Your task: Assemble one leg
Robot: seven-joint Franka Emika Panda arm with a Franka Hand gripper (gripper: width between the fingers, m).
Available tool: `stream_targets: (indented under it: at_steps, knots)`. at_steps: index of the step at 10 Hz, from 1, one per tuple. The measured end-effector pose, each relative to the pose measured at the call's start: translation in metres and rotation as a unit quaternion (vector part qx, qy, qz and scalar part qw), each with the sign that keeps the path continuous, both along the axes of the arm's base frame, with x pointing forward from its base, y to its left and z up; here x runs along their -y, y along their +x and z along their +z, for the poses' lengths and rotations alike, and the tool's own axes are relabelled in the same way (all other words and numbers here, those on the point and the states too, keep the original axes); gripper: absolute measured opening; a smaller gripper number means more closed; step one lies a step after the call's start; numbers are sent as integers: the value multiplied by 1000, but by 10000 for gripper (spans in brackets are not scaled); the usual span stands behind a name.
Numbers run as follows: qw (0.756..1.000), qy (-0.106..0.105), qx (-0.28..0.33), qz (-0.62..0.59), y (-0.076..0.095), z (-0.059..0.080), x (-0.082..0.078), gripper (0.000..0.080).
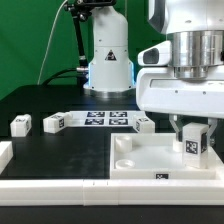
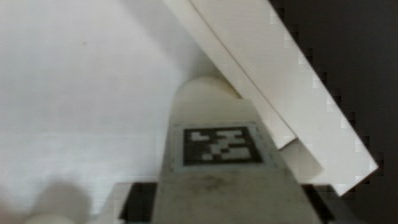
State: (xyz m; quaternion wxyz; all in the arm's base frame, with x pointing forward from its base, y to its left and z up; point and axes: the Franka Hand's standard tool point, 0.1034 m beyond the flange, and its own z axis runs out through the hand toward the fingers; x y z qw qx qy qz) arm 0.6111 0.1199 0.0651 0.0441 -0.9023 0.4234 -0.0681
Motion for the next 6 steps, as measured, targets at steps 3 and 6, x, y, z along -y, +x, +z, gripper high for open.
stream_targets:
  at_steps: [3,6]
  knots:
    - [992,25,-5,-121,-1,0,1,290]
    - [985,38,-8,-171,-1,-1,0,291]
